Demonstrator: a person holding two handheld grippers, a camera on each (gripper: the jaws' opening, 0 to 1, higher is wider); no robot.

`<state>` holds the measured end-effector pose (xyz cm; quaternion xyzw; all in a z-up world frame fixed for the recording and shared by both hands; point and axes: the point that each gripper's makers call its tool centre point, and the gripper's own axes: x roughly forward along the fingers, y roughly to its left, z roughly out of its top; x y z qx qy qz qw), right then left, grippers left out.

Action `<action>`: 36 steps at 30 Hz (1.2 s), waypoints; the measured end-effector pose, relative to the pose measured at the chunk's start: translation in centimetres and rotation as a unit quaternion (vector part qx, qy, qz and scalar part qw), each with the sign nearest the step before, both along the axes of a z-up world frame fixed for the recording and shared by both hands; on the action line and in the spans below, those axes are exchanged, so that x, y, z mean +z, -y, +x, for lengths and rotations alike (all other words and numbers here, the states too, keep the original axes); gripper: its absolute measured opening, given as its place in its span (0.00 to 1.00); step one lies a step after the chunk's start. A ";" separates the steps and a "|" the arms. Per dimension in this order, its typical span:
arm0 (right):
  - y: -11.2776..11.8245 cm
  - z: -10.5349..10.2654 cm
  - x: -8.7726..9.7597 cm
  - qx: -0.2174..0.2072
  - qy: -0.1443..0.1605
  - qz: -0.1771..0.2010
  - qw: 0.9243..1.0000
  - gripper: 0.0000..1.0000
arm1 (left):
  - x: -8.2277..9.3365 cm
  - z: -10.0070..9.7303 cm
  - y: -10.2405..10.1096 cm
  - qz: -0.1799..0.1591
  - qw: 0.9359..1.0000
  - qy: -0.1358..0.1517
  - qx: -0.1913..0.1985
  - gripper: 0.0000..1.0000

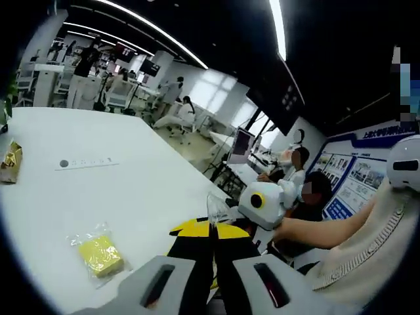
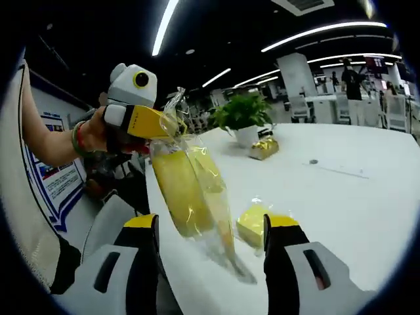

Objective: Compare the silicone blocks by pressing each to a similar depth, holding the contact briefly, and releasing to observe deformation and rebound differences across the visible hardness samples.

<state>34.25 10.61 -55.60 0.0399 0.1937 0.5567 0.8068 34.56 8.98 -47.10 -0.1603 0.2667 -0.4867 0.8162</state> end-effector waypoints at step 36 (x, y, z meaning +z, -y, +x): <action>-0.3 -3.8 0.3 0.075 0.024 -0.067 0.995 0.12 | -0.2 -2.7 0.9 0.098 0.981 0.133 -0.103 0.00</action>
